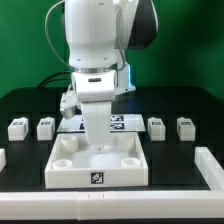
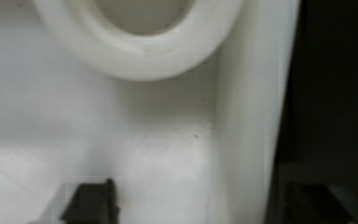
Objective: Assemble one leg
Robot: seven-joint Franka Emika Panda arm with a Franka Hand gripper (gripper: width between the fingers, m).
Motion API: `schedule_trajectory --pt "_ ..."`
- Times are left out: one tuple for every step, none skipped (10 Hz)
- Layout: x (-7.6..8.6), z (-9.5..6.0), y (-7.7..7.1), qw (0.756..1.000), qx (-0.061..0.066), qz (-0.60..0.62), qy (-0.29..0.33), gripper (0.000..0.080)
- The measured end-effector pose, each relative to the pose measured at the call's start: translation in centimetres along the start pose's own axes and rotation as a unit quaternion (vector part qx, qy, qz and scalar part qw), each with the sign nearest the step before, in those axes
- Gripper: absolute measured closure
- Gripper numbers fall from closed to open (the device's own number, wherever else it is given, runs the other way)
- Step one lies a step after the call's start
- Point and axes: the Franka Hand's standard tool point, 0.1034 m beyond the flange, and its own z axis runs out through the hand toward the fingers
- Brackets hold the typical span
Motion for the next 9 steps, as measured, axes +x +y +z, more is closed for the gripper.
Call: schedule_trajectory --pt "-0.03 0.00 0.00 1.000 0.000 0.000 0.000 0.0409" --pt "-0.05 0.01 -0.02 1.000 0.000 0.001 0.000 0.0596" --pt "-0.09 -0.03 0.05 1.000 -0.001 0.001 0.000 0.0724" --pt "-0.11 -0.16 0.27 1.000 -0.006 0.001 -0.001 0.0738" --pt "-0.13 -0.19 0.34 1.000 -0.008 0.001 -0.001 0.0738" --pt "-0.13 -0.21 0.38 1.000 -0.009 0.001 -0.001 0.0738" --pt "-0.14 -0.21 0.39 1.000 -0.009 0.001 -0.001 0.0738" --pt "-0.14 -0.21 0.40 1.000 -0.009 0.001 -0.001 0.0738" --pt "-0.14 -0.21 0.40 1.000 -0.009 0.001 -0.001 0.0738"
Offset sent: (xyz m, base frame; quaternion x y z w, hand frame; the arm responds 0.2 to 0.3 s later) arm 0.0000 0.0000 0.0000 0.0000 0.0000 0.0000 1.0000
